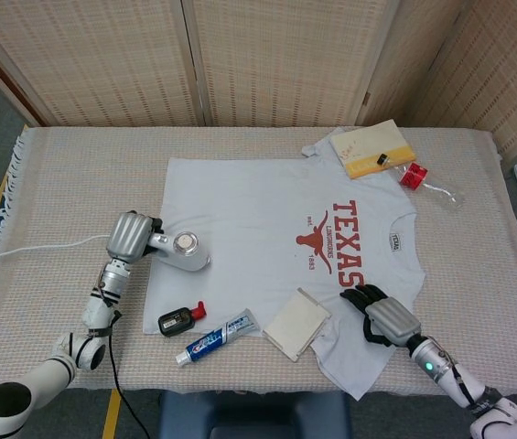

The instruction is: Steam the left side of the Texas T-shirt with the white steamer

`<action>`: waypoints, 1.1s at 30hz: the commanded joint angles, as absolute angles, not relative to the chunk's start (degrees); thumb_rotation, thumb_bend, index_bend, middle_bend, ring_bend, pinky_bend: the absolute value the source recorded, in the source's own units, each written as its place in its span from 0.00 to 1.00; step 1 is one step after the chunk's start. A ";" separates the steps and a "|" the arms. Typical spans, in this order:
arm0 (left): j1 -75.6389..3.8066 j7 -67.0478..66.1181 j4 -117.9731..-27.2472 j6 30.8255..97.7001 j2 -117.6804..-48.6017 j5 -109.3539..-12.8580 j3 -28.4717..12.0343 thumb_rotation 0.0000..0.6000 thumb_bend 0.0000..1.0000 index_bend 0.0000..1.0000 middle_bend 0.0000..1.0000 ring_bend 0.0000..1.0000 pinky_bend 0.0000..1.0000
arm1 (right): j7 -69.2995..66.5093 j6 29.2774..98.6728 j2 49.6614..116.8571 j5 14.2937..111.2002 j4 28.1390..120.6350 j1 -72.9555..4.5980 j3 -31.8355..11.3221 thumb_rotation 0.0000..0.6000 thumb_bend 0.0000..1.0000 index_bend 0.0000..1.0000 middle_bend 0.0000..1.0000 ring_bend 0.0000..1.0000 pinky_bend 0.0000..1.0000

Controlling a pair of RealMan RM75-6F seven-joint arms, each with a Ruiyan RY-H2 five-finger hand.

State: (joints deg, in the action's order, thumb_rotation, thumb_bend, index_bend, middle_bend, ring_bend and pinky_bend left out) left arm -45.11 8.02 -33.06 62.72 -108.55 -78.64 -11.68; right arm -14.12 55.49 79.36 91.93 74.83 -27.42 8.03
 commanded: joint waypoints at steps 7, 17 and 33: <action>-49.62 5.71 -24.49 57.39 -116.12 -75.93 -13.91 1.00 0.43 0.96 1.00 0.84 0.65 | -13.90 55.31 79.12 91.41 74.94 -27.17 7.94 0.68 1.00 0.00 0.08 0.00 0.04; -46.14 9.27 -22.00 60.77 -115.71 -78.86 -10.42 1.00 0.43 0.96 1.00 0.84 0.65 | -13.94 55.45 79.28 91.75 74.73 -27.04 8.09 0.68 1.00 0.00 0.08 0.00 0.04; -39.00 12.99 -23.22 66.86 -110.48 -82.82 -5.70 1.00 0.43 0.96 1.00 0.83 0.65 | -12.74 54.18 80.07 91.15 74.49 -27.11 8.13 0.67 1.00 0.00 0.08 0.00 0.04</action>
